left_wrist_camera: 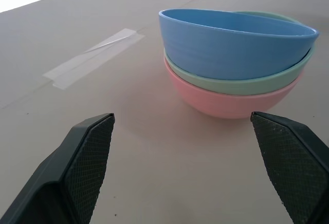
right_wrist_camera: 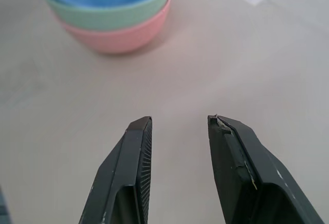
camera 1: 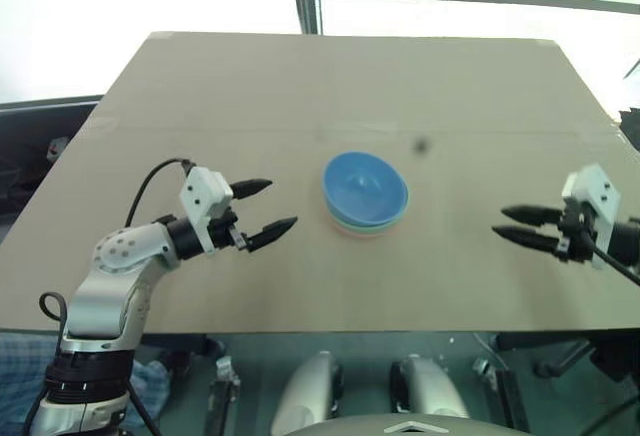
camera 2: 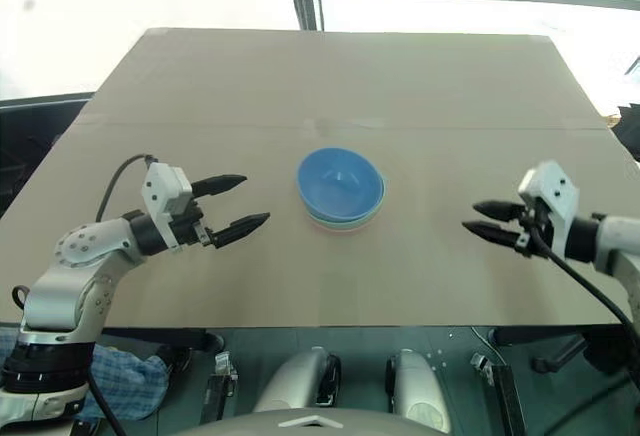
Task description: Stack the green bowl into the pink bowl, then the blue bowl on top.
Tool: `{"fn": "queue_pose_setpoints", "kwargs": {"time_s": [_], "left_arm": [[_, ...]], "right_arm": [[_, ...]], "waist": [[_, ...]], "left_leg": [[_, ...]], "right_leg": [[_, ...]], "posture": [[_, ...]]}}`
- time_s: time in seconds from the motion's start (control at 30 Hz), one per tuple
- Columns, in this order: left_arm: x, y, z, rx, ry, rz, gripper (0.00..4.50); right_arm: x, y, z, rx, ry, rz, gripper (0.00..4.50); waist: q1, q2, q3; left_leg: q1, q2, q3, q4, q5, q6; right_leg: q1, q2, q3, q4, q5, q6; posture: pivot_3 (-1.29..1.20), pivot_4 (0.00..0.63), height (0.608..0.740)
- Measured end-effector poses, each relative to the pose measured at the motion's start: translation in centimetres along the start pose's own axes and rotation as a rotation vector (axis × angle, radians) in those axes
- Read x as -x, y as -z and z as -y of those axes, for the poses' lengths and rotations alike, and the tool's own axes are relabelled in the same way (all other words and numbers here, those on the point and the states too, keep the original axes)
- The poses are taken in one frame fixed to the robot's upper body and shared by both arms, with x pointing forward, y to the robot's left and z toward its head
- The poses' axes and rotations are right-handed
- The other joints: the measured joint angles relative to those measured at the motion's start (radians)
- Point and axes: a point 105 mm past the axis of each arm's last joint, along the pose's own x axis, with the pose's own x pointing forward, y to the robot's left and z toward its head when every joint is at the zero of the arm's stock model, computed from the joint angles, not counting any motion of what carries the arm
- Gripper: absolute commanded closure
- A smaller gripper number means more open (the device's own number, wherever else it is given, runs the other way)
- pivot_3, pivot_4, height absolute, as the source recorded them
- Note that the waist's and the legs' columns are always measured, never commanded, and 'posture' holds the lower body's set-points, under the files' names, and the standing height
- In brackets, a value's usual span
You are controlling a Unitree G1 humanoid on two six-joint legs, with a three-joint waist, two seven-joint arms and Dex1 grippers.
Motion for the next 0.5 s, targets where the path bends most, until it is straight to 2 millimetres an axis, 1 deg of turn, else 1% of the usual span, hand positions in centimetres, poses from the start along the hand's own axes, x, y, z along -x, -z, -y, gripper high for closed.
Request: {"fn": "queue_pose_setpoints", "kwargs": {"time_s": [0.1, 0.13, 0.23, 0.5], "left_arm": [[0.3, 0.0, -0.1, 0.001, -0.006, -0.003, 0.0], [0.6, -0.1, -0.3, 0.0, -0.012, -0.002, 0.0], [1.0, -0.5, -0.8, -0.01, -0.029, 0.003, 0.0], [1.0, -0.6, -0.7, -0.015, -0.02, 0.003, 0.0]], "right_arm": [[0.9, -0.4, -0.2, 0.018, 0.008, 0.046, 2.7], [1.5, -0.7, -0.4, 0.028, 0.002, 0.072, 2.7], [2.3, -1.0, -0.5, 0.041, 0.002, 0.089, 2.7], [2.6, -0.8, -0.9, 0.077, -0.022, 0.085, 2.7]], "waist": [[0.002, 0.0, 0.0], [0.004, 0.0, 0.0], [0.006, 0.0, 0.0], [0.007, 0.0, 0.0]], "left_leg": [[0.002, 0.001, 0.0, 0.0, 0.0, 0.0], [0.002, 0.001, 0.0, 0.001, 0.0, 0.0], [0.001, 0.001, 0.0, 0.001, 0.0, 0.0], [0.0, 0.001, 0.0, 0.001, 0.0, 0.0]], "right_leg": [[0.002, 0.001, 0.0, 0.001, 0.0, 0.0], [0.002, 0.001, 0.0, 0.001, 0.0, 0.0], [0.002, 0.001, 0.0, 0.0, 0.0, 0.0], [0.001, 0.001, 0.0, -0.001, 0.0, 0.0]], "posture": [[0.0, 0.15, 0.74], [0.0, 0.15, 0.74], [0.0, 0.15, 0.74], [0.0, 0.15, 0.74]]}}
